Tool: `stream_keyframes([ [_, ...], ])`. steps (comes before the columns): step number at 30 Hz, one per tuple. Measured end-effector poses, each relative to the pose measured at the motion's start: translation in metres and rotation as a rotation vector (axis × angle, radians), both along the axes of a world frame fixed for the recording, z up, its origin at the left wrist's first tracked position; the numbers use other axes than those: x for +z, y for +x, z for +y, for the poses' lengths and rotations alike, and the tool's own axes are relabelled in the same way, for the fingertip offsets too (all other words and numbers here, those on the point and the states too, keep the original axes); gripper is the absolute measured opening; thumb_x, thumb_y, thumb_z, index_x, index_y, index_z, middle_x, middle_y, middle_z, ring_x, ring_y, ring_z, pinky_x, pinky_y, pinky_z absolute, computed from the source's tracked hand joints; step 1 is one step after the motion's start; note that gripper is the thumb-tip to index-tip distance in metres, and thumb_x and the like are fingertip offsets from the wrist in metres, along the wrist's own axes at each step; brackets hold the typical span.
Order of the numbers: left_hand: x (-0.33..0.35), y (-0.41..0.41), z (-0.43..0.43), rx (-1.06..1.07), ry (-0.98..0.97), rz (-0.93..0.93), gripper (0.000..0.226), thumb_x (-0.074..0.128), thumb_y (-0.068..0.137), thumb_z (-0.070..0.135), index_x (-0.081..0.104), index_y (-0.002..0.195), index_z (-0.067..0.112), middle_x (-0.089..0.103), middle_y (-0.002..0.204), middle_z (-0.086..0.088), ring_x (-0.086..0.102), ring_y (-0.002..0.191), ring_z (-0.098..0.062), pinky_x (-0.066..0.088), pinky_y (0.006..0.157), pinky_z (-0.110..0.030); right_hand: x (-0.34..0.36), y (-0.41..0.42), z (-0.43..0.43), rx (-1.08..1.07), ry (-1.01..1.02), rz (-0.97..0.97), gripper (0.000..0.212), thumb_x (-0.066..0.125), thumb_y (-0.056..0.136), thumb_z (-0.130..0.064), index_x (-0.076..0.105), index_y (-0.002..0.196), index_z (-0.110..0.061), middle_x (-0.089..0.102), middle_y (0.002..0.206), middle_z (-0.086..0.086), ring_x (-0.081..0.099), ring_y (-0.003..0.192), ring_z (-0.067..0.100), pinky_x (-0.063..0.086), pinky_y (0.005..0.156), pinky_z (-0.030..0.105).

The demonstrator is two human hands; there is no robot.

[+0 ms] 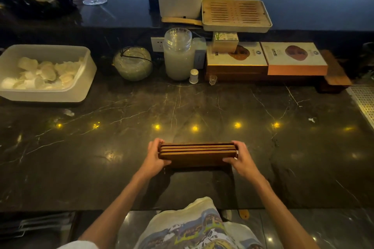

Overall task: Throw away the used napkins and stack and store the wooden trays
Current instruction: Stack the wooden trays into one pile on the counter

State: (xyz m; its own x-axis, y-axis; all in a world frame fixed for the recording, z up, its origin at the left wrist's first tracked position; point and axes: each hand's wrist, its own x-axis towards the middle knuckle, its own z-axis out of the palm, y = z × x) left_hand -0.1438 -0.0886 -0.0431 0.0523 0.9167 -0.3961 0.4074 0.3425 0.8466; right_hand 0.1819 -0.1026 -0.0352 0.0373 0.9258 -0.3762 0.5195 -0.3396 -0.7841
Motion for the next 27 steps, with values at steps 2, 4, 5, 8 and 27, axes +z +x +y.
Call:
stream_keyframes([
  [2, -0.004, 0.001, -0.007, -0.030, 0.074, 0.036, 0.063, 0.074, 0.071, -0.010, 0.046, 0.094, 0.041, 0.039, 0.111, 0.014, 0.054, 0.104, -0.011, 0.052, 0.079, -0.015, -0.005, -0.003, -0.008, 0.041, 0.069, -0.084, 0.053, 0.073, 0.081, -0.001, 0.048, 0.125, -0.016, 0.048, 0.121, -0.003, 0.054, 0.110, 0.009, 0.050, 0.088, 0.019],
  [4, -0.009, 0.002, -0.014, -0.044, 0.099, 0.058, 0.065, 0.074, 0.072, -0.009, 0.046, 0.093, 0.046, 0.040, 0.110, 0.014, 0.055, 0.103, -0.011, 0.052, 0.079, -0.012, -0.009, -0.006, -0.016, 0.050, 0.082, -0.109, 0.050, 0.073, 0.081, -0.002, 0.048, 0.121, -0.018, 0.049, 0.119, -0.002, 0.055, 0.109, 0.010, 0.051, 0.092, 0.025],
  [5, -0.012, 0.002, -0.017, -0.042, 0.103, 0.065, 0.066, 0.073, 0.073, -0.009, 0.046, 0.092, 0.048, 0.041, 0.109, 0.013, 0.055, 0.102, -0.011, 0.052, 0.079, -0.010, -0.011, -0.007, -0.019, 0.052, 0.093, -0.121, 0.049, 0.073, 0.081, -0.003, 0.048, 0.119, -0.020, 0.048, 0.118, -0.003, 0.055, 0.109, 0.010, 0.051, 0.091, 0.023],
  [8, -0.011, 0.001, -0.019, -0.081, 0.092, 0.131, 0.064, 0.072, 0.075, -0.006, 0.043, 0.091, 0.050, 0.041, 0.108, 0.014, 0.055, 0.101, -0.010, 0.052, 0.077, -0.012, -0.015, -0.007, -0.021, 0.060, 0.113, -0.166, 0.051, 0.075, 0.080, -0.005, 0.047, 0.117, -0.024, 0.047, 0.116, -0.006, 0.055, 0.107, 0.009, 0.049, 0.085, 0.018],
  [27, 0.019, 0.025, -0.030, -0.349, 0.343, 0.427, 0.050, 0.065, 0.084, 0.008, 0.047, 0.128, 0.022, 0.045, 0.124, 0.002, 0.043, 0.115, -0.012, 0.042, 0.099, -0.024, 0.000, -0.052, -0.032, 0.319, 0.372, -0.805, 0.099, 0.066, 0.082, -0.034, 0.005, 0.156, -0.010, 0.009, 0.164, 0.010, -0.003, 0.152, 0.025, 0.006, 0.122, 0.047],
])
